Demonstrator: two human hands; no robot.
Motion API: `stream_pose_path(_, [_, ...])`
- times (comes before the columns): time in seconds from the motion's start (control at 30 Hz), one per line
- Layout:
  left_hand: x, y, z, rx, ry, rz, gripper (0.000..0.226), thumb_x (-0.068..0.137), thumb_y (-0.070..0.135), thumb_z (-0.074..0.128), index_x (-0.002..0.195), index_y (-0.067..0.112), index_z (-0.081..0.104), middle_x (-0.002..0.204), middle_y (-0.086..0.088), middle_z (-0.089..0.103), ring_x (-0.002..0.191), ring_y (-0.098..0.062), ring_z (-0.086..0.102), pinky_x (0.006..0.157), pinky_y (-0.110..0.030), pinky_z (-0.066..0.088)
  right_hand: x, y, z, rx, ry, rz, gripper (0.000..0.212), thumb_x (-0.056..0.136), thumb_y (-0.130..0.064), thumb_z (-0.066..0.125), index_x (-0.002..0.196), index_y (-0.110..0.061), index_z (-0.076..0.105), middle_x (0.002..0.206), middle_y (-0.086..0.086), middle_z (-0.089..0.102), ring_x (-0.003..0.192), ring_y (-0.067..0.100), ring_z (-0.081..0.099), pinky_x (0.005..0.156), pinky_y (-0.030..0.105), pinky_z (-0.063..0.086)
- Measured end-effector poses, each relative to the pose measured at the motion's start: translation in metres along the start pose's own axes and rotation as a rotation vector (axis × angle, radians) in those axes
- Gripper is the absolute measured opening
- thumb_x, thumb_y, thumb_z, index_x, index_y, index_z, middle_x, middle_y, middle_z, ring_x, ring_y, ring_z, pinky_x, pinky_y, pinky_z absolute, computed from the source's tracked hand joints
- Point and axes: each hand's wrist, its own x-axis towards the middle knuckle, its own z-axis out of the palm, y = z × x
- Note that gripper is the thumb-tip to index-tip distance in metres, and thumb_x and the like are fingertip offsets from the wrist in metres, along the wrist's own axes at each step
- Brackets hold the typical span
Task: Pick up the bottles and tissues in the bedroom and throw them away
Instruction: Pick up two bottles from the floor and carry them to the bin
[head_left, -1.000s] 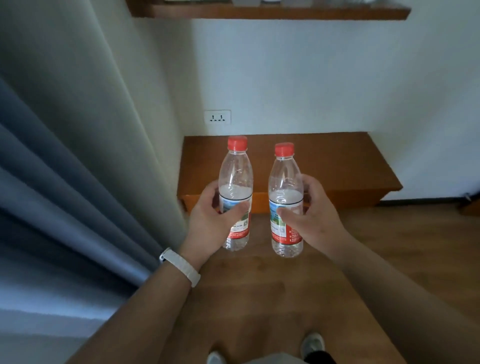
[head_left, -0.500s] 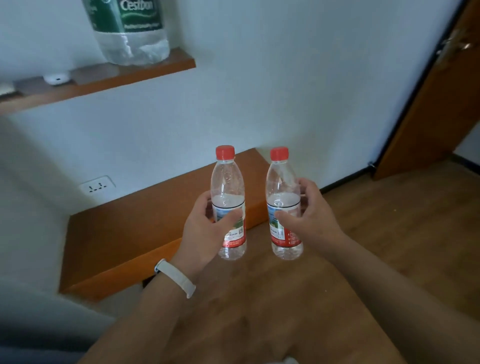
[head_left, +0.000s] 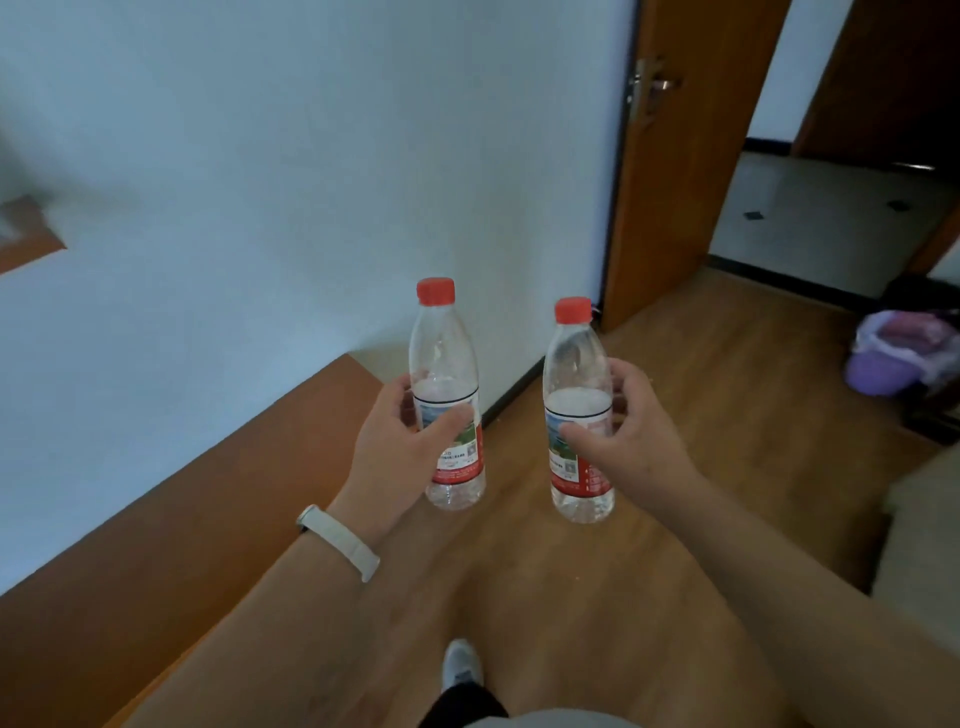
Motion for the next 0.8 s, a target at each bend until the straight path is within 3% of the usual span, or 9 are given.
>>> stream_pose_path(0.17, [0.082, 0.010, 0.019, -0.040, -0.056, 0.045, 0.049, 0.084, 0.036, 0.073, 0.127, 0.027, 0.052, 0.115, 0.009, 0.066, 0.100, -0.013, 0.067, 0.086, -0.037, 0.056, 0.035, 0.020, -0.025, -0.052, 0.122, 0.062, 0.065, 0.077, -0.028, 0.077, 0.122, -0.044, 0.034, 0.108, -0.031, 0.048, 0.096, -0.003, 0.056, 0.077, 0.012, 0.043])
stream_pose_path(0.4, [0.203, 0.001, 0.086, -0.054, -0.298, 0.081, 0.045, 0.082, 0.031, 0.075, 0.122, 0.030, 0.053, 0.108, 0.018, 0.066, 0.092, -0.004, 0.066, 0.079, -0.027, 0.055, 0.124, 0.028, -0.043, -0.073, 0.322, 0.173, 0.063, 0.077, -0.024, 0.077, 0.122, -0.043, 0.037, 0.109, -0.027, 0.053, 0.096, -0.003, 0.058, 0.068, 0.010, 0.043])
stream_pose_path(0.53, [0.259, -0.002, 0.116, -0.078, -0.415, 0.108, 0.041, 0.083, 0.026, 0.074, 0.116, 0.034, 0.052, 0.105, 0.020, 0.064, 0.089, 0.000, 0.065, 0.067, -0.011, 0.051, 0.180, 0.025, -0.046, -0.112, 0.387, 0.211, 0.065, 0.076, -0.024, 0.077, 0.124, -0.042, 0.037, 0.110, -0.029, 0.053, 0.097, -0.014, 0.055, 0.068, 0.009, 0.043])
stream_pose_path(0.8, [0.351, 0.003, 0.172, -0.057, -0.596, 0.154, 0.043, 0.084, 0.031, 0.073, 0.122, 0.026, 0.054, 0.108, 0.012, 0.065, 0.094, -0.010, 0.066, 0.075, -0.017, 0.054, 0.248, 0.035, -0.062, -0.144, 0.560, 0.308, 0.068, 0.077, -0.025, 0.077, 0.131, -0.035, 0.037, 0.110, -0.024, 0.052, 0.095, -0.003, 0.055, 0.075, 0.012, 0.044])
